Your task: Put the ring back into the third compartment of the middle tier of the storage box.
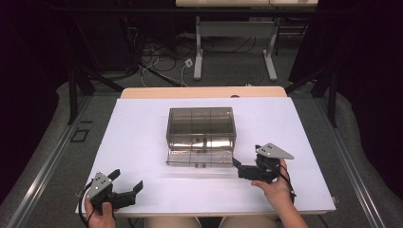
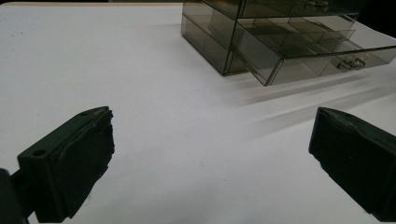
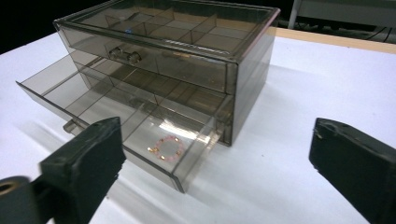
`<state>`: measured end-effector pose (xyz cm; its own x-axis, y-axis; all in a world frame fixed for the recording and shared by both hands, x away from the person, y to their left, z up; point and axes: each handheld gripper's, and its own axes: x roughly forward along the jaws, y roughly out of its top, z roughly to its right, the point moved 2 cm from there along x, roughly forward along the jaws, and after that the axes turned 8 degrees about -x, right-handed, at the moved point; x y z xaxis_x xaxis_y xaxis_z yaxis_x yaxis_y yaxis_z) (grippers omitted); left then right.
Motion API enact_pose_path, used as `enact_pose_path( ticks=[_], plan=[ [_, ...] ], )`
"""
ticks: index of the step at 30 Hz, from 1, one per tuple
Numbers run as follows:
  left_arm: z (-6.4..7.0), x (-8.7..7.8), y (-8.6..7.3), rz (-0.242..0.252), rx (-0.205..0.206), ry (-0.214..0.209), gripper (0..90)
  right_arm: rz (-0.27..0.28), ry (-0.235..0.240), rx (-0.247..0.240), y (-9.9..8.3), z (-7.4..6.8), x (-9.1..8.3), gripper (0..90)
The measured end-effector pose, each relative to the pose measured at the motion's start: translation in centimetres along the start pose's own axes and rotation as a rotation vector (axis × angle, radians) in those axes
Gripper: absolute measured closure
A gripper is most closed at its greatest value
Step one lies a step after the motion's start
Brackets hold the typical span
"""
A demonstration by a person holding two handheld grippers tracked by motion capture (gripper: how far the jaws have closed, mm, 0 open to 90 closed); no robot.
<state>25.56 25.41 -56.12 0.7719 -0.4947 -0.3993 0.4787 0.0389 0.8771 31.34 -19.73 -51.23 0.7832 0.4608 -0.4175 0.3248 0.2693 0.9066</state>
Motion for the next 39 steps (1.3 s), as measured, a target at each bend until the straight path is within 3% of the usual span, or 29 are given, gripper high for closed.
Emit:
enact_pose_path(
  ticks=[3, 9, 19, 29, 39],
  plan=[
    [0.0, 0.0, 0.0, 0.000, 0.000, 0.000, 0.4, -0.011, -0.001, 0.002, -0.3, 0.4, -0.7, 0.0],
    [0.0, 0.0, 0.0, -0.001, 0.004, -0.002, 0.4, -0.009, -0.061, 0.007, -1.2, 1.6, -1.8, 0.0],
    [0.1, -0.1, 0.0, 0.005, 0.001, -0.002, 0.4, -0.030, -0.108, 0.034, -3.3, 3.1, -3.6, 0.0],
    [0.1, 0.0, 0.0, 0.003, 0.006, 0.000, 0.4, -0.024, -0.165, 0.100, -5.9, 4.7, -5.2, 0.0],
    [0.0, -0.1, 0.0, 0.009, -0.001, 0.002, 0.4, -0.029, -0.203, 0.126, -7.5, 6.0, -6.1, 0.0]
  ],
)
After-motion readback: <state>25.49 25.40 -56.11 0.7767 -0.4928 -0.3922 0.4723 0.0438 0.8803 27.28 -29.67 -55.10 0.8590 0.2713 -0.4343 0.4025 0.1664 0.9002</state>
